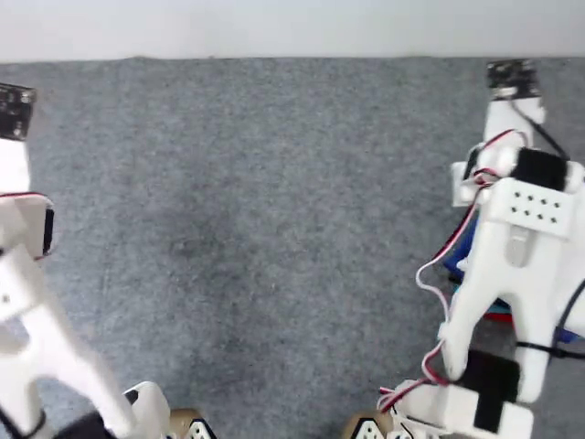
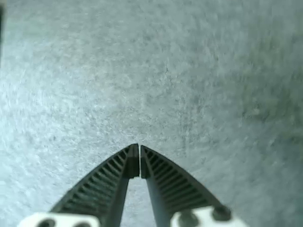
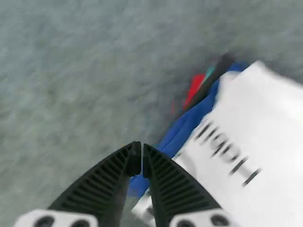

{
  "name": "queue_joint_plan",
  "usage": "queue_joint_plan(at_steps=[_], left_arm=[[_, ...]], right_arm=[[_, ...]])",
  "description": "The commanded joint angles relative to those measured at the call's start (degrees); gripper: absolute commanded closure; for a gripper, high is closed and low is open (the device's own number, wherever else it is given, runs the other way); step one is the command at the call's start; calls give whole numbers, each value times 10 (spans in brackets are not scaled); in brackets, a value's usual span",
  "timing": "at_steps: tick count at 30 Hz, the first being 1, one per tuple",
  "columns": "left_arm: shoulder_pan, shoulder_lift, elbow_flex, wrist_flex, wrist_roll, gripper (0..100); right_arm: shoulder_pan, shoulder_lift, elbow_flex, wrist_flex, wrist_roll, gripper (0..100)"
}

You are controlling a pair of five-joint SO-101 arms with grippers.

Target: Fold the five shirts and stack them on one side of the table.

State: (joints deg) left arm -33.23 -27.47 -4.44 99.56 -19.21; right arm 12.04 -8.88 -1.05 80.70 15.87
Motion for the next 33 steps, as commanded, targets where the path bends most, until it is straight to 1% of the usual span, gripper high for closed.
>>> queue_joint_plan(at_steps=[1,3,6,10,13,15,19,22,27,33], left_arm=[[22,-71,33,10,91,986],[40,-108,70,9,123,986],[71,-171,119,1,150,986],[107,-264,225,-55,210,986],[128,-348,342,-108,269,986],[135,-411,423,-142,291,986],[160,-537,573,-213,303,986],[184,-618,657,-244,302,986],[221,-712,759,-265,302,986],[252,-766,839,-279,298,986]], right_arm=[[-40,-58,-29,75,-64,988],[-57,-74,-29,112,-98,988],[-65,-91,-29,143,-147,988],[-66,-102,-28,170,-214,988],[-76,-120,-28,191,-251,988],[-79,-138,-12,192,-264,988],[-78,-195,85,160,-265,988],[-78,-256,183,126,-265,988],[-78,-371,356,53,-264,988],[-79,-516,520,-52,-262,988]])
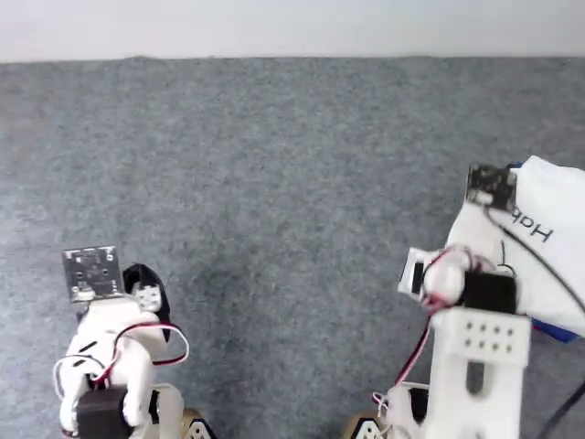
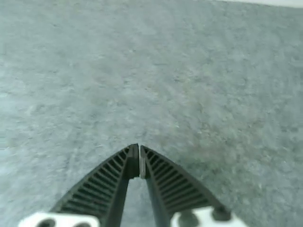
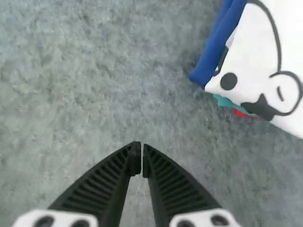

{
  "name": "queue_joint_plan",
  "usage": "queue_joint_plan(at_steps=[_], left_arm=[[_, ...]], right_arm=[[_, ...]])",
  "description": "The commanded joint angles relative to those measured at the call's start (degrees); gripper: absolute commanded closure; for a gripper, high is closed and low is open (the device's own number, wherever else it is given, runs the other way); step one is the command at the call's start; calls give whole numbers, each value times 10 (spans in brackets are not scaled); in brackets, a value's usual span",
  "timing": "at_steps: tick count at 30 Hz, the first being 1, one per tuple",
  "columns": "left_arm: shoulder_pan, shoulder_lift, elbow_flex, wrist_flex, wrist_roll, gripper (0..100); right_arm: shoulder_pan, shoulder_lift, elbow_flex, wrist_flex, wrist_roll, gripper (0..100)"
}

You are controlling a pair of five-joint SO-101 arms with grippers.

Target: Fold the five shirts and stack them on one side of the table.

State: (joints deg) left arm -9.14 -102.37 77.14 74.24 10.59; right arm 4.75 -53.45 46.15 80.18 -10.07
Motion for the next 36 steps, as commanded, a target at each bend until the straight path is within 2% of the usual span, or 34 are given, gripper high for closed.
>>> queue_joint_plan(at_steps=[1,6,9,19,27,32,36], left_arm=[[15,-16,40,-31,-7,986],[25,-16,115,-71,-45,986],[26,-16,133,-86,-46,986],[26,-16,189,-88,-47,986],[23,-14,193,-80,-44,986],[21,-15,193,-25,-43,986],[21,-15,193,-25,-43,986]], right_arm=[[-6,-94,73,-65,-2,988],[-22,-185,208,-137,61,988],[-47,-244,278,-153,69,988],[-181,-505,440,-81,72,988],[-190,-493,494,-83,71,988],[-186,-487,504,-78,71,988],[-186,-492,504,-59,69,988]])
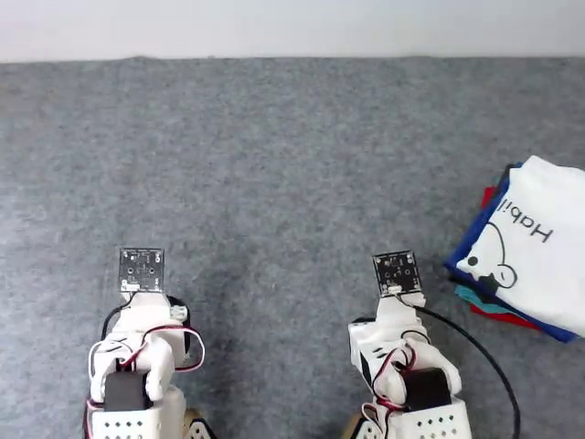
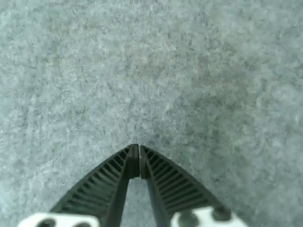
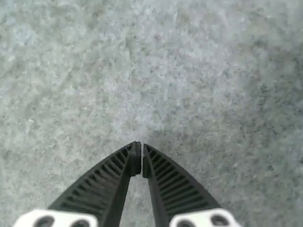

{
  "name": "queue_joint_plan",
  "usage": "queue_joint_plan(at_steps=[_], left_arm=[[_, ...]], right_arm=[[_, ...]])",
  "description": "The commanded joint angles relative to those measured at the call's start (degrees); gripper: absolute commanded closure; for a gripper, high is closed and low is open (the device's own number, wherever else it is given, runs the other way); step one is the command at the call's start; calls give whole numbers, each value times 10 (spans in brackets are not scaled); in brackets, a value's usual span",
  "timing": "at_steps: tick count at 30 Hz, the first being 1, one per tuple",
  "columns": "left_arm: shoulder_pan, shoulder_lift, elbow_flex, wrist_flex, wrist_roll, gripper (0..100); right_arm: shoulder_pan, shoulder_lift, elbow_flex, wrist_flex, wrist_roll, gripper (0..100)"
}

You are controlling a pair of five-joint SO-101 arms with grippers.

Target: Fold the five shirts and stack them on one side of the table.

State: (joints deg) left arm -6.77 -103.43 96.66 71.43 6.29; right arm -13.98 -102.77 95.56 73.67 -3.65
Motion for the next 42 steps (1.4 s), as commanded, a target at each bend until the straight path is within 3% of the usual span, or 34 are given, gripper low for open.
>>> queue_joint_plan(at_steps=[1,42], left_arm=[[-3,-4,-2,4,0,986],[-18,-5,-2,5,-1,986]], right_arm=[[1,1,10,6,4,988],[1,1,10,6,6,988]])
